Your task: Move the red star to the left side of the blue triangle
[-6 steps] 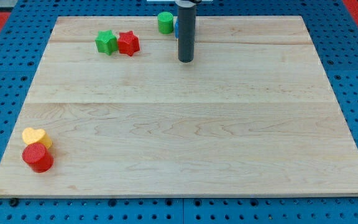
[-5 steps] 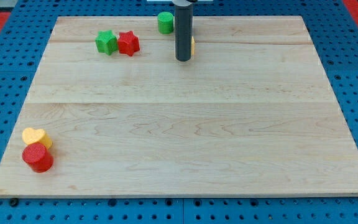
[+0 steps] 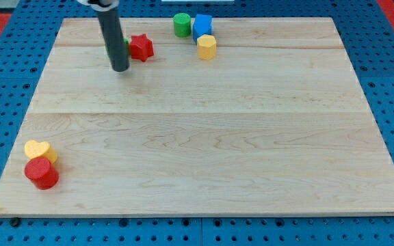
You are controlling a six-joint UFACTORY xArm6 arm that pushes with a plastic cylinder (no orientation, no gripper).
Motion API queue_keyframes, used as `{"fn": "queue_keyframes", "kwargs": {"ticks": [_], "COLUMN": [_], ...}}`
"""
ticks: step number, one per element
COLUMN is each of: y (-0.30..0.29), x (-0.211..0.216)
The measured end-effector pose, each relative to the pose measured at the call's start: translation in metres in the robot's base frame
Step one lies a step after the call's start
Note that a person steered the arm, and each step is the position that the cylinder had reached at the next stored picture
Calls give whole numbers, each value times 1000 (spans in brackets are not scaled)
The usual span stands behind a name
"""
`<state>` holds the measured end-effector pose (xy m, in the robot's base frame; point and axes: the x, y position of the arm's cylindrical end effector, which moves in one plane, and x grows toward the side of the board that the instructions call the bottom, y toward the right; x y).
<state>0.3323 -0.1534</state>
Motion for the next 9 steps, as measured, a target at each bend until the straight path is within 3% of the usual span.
{"fn": "queue_keyframes", "kwargs": {"ticks": [2, 5, 9], "y": [14, 1, 58], "x": [-53, -44, -65]}}
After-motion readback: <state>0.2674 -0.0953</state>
